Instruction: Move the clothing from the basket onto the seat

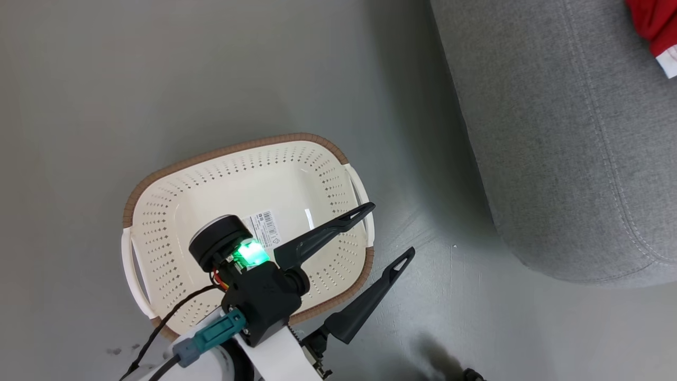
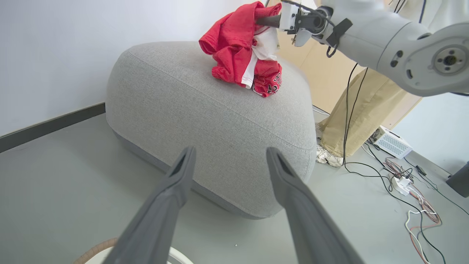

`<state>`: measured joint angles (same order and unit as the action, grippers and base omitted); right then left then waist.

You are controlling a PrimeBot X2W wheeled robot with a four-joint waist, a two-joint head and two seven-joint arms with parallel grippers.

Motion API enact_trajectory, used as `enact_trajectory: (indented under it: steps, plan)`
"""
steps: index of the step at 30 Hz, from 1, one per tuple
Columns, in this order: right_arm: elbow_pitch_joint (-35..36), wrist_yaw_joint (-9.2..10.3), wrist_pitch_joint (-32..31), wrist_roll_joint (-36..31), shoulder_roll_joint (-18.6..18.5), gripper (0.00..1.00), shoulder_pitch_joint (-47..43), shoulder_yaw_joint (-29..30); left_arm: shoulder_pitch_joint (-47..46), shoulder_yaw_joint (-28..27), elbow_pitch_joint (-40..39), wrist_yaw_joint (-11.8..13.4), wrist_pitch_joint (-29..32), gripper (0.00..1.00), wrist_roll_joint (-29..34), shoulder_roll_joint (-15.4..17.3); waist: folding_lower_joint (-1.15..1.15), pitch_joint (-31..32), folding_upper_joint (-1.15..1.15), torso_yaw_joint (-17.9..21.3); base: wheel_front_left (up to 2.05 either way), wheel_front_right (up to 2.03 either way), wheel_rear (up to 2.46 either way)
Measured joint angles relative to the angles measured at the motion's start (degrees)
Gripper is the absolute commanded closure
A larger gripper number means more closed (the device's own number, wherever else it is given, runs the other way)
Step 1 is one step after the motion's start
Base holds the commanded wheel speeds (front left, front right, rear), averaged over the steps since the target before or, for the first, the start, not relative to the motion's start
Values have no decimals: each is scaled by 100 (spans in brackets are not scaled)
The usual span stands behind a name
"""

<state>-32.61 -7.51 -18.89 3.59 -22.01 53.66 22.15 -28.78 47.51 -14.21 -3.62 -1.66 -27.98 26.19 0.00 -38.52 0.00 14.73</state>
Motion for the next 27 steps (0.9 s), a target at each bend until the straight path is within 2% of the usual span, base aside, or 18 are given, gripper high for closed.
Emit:
enact_trajectory:
  steps: [2, 4, 5, 9, 27]
  plan:
    - [-211, 1, -142, 89, 5, 100, -44, 27, -19, 0, -9, 0, 13, 0, 0, 18, 0, -49, 0, -16, 0, 0, 0]
    - [-354, 1, -334, 171, 26, 53, -88, 21, -72, -3, -15, -14, 13, 0, 1, 46, 0, -93, 0, -31, 0, 0, 0]
    - [-369, 1, -355, 189, 63, 2, -90, 54, -89, -5, -23, -19, 13, 0, 2, 54, 0, -113, 0, -37, 0, 0, 0]
    - [-309, 0, -534, 188, 158, 0, -65, 79, -104, -8, -29, -45, 14, 0, 11, 63, 0, -176, 0, -46, 0, 0, 0]
    - [-38, 1, -632, -130, 63, 0, 314, 102, -324, -8, 145, -151, -291, 0, 51, -111, 0, -31, 0, -61, 0, 0, 0]
